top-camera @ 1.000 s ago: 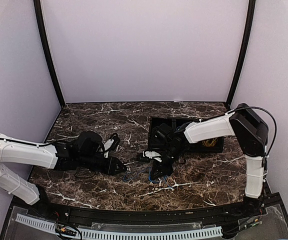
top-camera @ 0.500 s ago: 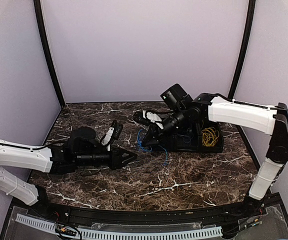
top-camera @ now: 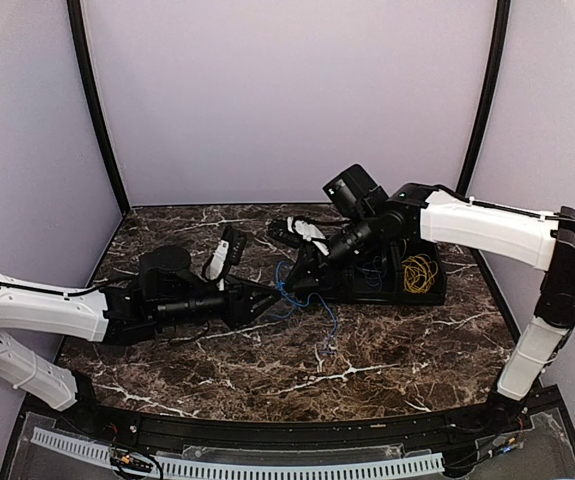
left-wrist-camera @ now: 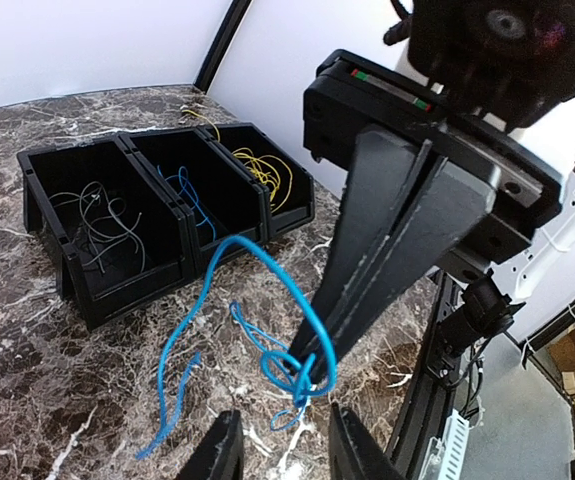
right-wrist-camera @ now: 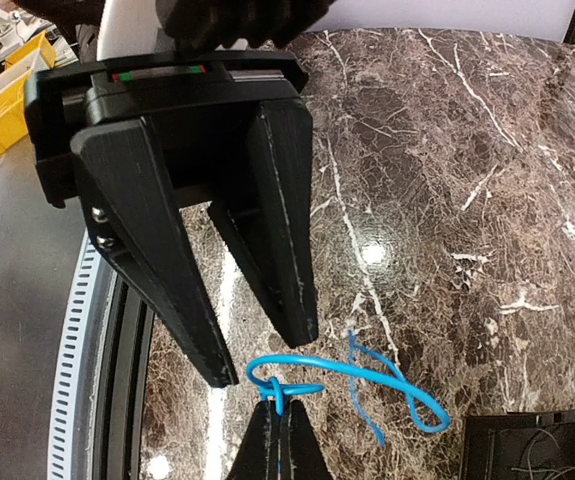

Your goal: Untangle the cables

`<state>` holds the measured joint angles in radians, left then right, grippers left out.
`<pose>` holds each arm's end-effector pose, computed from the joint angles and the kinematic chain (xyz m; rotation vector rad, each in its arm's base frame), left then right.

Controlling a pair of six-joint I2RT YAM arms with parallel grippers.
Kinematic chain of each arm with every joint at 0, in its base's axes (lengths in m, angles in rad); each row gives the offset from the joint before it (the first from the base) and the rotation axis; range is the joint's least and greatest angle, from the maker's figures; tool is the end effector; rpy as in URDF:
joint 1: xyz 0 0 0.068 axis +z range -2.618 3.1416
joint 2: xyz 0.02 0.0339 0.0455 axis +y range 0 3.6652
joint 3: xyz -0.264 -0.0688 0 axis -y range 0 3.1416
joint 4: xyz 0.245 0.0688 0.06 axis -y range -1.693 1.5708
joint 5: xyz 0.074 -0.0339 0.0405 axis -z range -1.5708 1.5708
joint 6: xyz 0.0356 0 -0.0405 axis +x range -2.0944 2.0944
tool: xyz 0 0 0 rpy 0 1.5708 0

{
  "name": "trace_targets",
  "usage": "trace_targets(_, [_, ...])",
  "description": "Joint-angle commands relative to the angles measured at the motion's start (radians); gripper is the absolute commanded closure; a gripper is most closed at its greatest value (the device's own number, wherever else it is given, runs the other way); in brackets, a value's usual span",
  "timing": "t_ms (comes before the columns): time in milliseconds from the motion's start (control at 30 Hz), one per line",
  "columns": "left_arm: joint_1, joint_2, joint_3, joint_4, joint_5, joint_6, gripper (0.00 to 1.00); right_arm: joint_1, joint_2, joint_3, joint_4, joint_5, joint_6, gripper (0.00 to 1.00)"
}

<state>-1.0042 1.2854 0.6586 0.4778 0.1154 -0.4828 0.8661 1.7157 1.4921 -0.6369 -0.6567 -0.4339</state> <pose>0.1508 -0.2447 0.2555 0.5721 1.7834 -1.1698 0.2276 0.3013 0.3014 -1.6996 1.7329 0.9928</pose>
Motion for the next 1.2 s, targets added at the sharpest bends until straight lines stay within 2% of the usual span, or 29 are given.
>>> trace_targets(0, [-0.004, 0.025, 0.043, 0.019, -0.062, 0.005, 0.72, 0.009, -0.005, 0.017, 0.011, -0.031, 0.028, 1.00])
trace_targets(167, [-0.004, 0.043, 0.057, 0.025, -0.142, 0.006, 0.77, 0.010, -0.005, 0.017, 0.020, -0.045, 0.049, 1.00])
trace_targets(400, [-0.004, 0.079, 0.072, 0.024, -0.191, -0.008, 0.79, 0.010, -0.009, 0.013, 0.028, -0.055, 0.068, 1.00])
trace_targets(567, [-0.004, 0.100, 0.062, 0.099, -0.126, 0.001, 0.79, 0.010, -0.006, 0.005, 0.040, -0.050, 0.078, 1.00])
trace_targets(700, [-0.004, 0.100, 0.015, 0.219, -0.081, 0.019, 0.78, 0.010, -0.002, 0.004, 0.037, -0.056, 0.084, 1.00])
trace_targets(933, [-0.004, 0.135, 0.015, 0.270, -0.336, 0.010, 0.82, 0.010, -0.010, 0.009, 0.015, -0.063, 0.079, 1.00])
trace_targets(1067, [0.000, 0.163, 0.038, 0.207, -0.508, -0.040, 0.88, 0.010, -0.023, 0.004, 0.004, -0.061, 0.074, 1.00])
trace_targets(1167, [0.014, 0.165, 0.029, 0.156, -0.585, -0.065, 0.94, 0.009, -0.038, -0.003, 0.002, -0.050, 0.070, 1.00])
